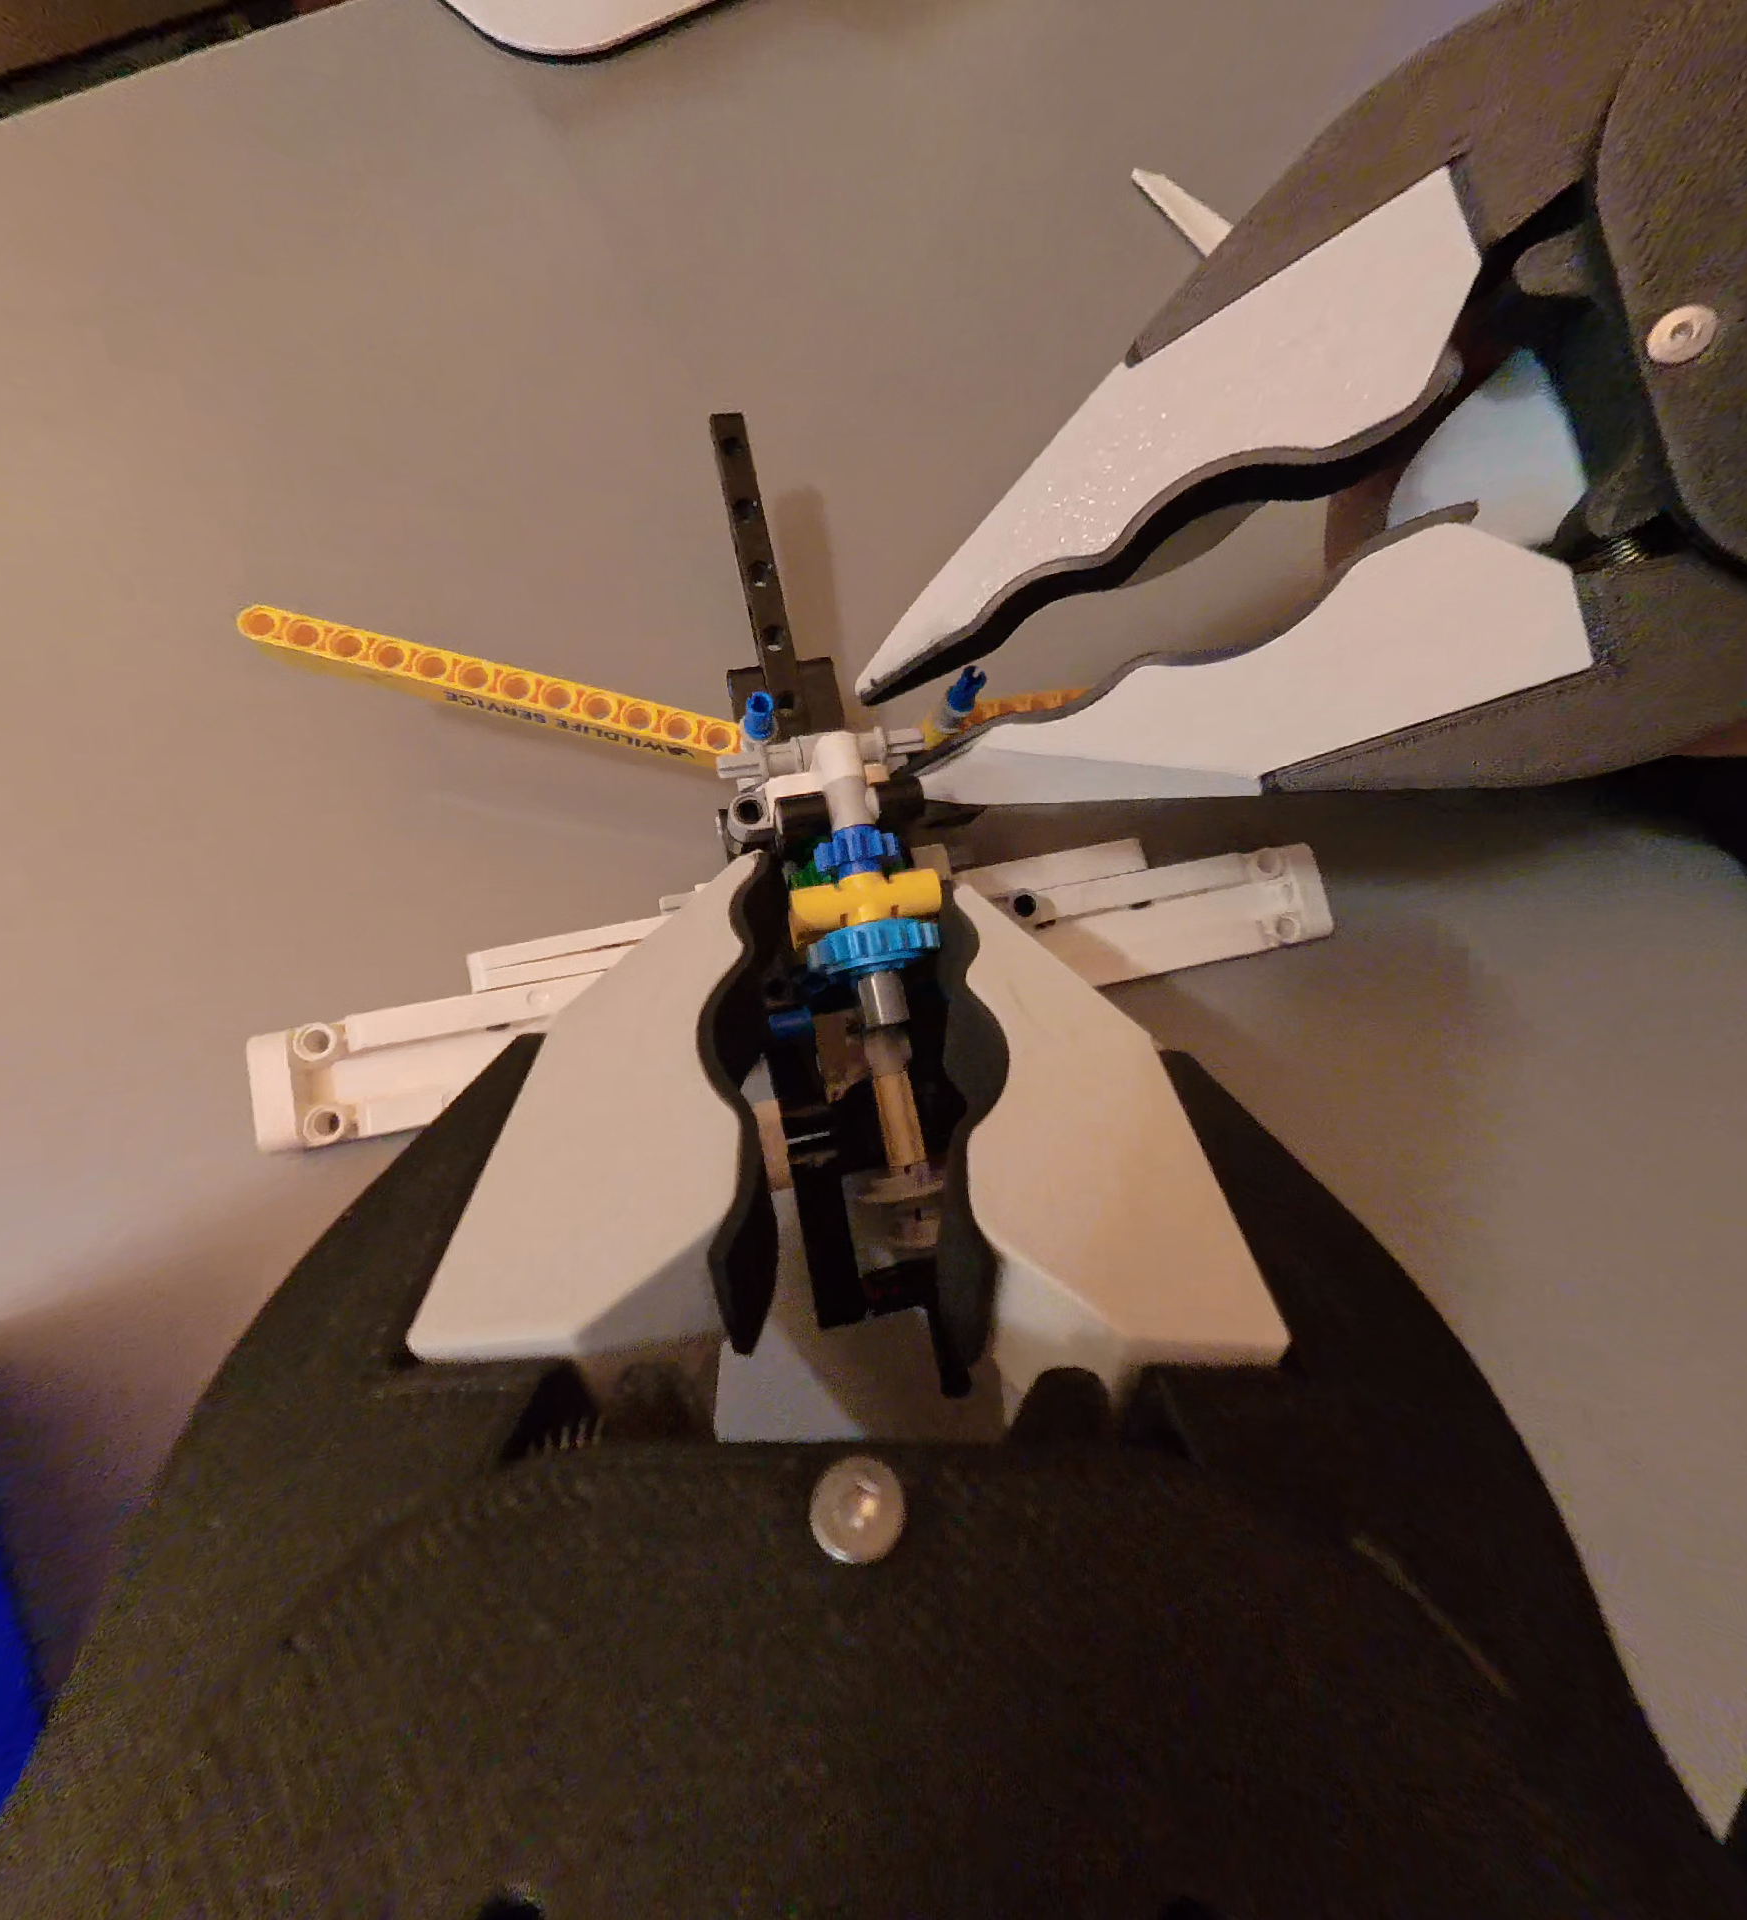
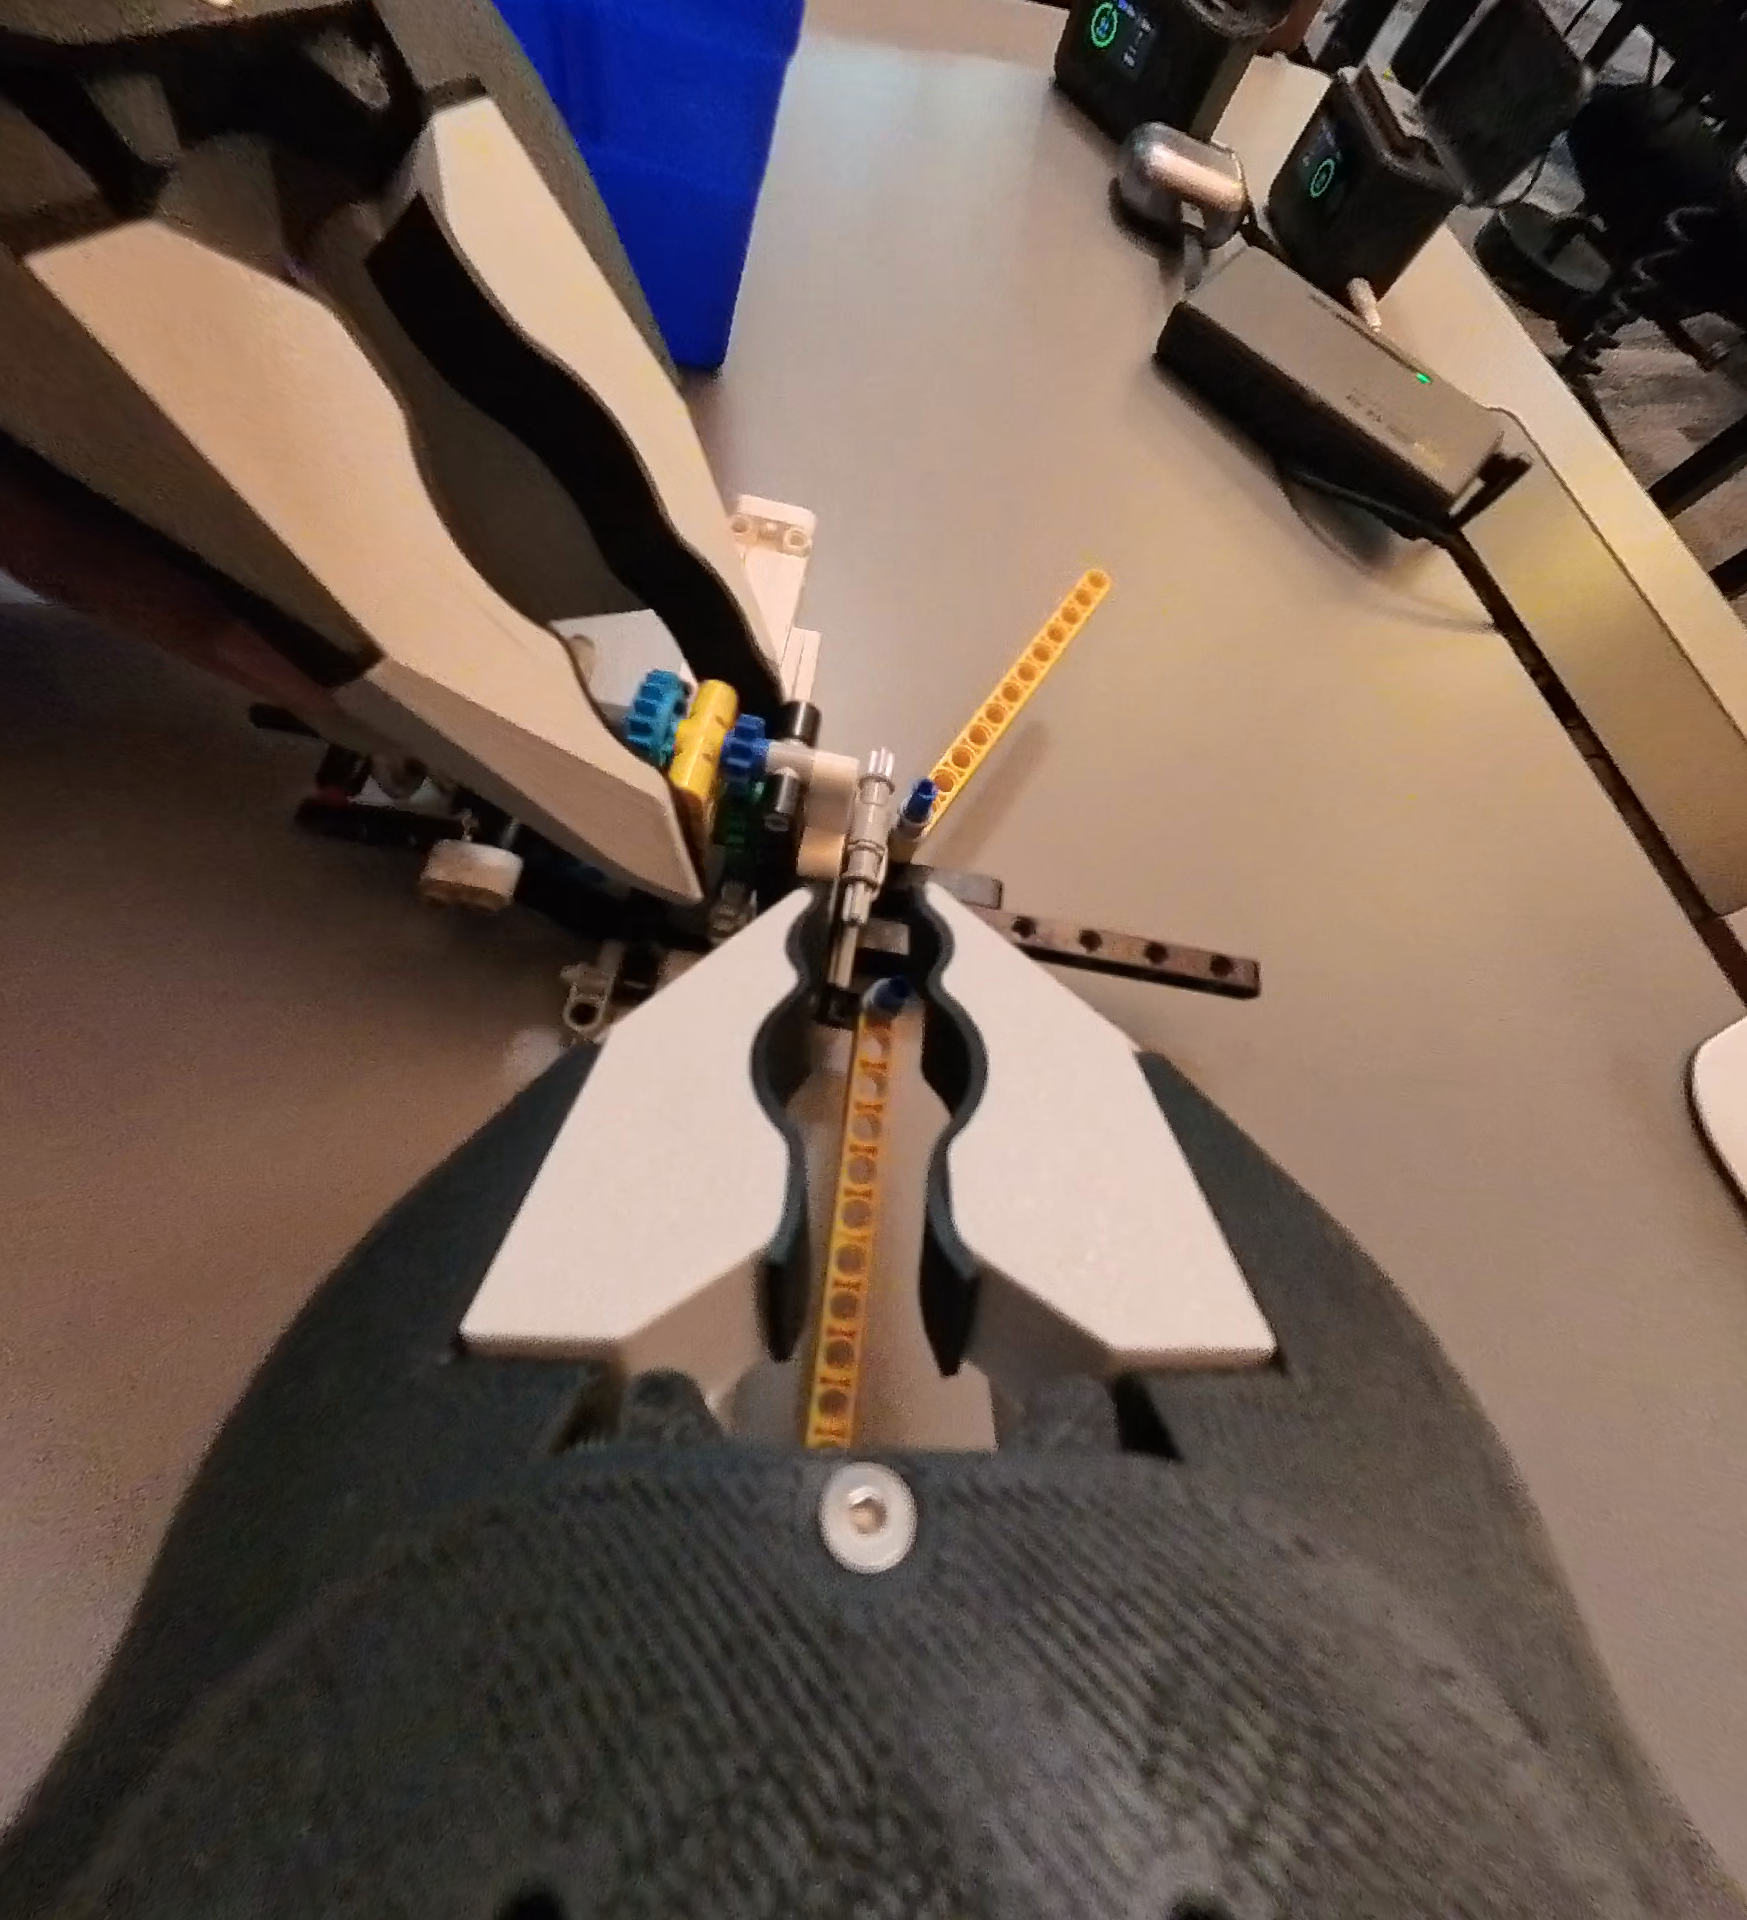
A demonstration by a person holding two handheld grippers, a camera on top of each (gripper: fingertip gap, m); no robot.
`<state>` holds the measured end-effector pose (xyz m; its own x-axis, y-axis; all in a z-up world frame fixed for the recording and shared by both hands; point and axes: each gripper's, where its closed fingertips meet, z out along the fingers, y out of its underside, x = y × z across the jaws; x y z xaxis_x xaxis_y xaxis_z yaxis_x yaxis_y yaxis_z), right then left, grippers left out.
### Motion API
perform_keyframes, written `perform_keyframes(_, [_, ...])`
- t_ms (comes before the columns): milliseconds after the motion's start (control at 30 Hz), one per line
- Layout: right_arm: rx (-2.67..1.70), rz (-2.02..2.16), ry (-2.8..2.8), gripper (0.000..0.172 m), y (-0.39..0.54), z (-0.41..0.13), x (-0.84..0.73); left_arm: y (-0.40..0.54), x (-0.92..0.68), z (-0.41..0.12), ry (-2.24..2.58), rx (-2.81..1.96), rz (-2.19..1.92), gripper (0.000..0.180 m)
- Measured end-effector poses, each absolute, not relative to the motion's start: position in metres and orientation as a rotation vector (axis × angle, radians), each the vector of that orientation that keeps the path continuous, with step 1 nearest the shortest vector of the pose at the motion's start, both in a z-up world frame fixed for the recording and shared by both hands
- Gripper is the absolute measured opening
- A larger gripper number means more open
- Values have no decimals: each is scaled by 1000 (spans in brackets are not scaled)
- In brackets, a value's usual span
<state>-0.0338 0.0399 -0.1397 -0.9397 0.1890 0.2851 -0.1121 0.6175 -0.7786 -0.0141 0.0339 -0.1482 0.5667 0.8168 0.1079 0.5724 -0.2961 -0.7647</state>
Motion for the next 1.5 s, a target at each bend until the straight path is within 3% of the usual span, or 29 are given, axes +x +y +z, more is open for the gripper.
perform_keyframes(333, [-136, 1345, -2505, 4, 45, -123, -35, 35, -16, -150, -1081, -2053, 473, 25])
perform_keyframes(700, [-678, 1883, -2794, 22, 63, -98, -34, 40, 13, -151, -711, -2241, 489, 26])
perform_keyframes(933, [-511, 1816, -2789, 13, 60, -109, -33, 43, 10, -136, -740, -2170, 523, 27])
perform_keyframes(1033, [-376, 1693, -2744, 13, 58, -113, -31, 50, 9, -125, -784, -2091, 461, 36])
perform_keyframes(1167, [-249, 1626, -2745, 12, 54, -114, -22, 38, 2, -139, -835, -2204, 582, 40])
perform_keyframes(1300, [-189, 1601, -2741, 12, 55, -114, -19, 45, 3, -147, -791, -2253, 581, 27])
perform_keyframes(1500, [-199, 1550, -2740, 12, 54, -118, -15, 45, 3, -148, -814, -2238, 541, 26])
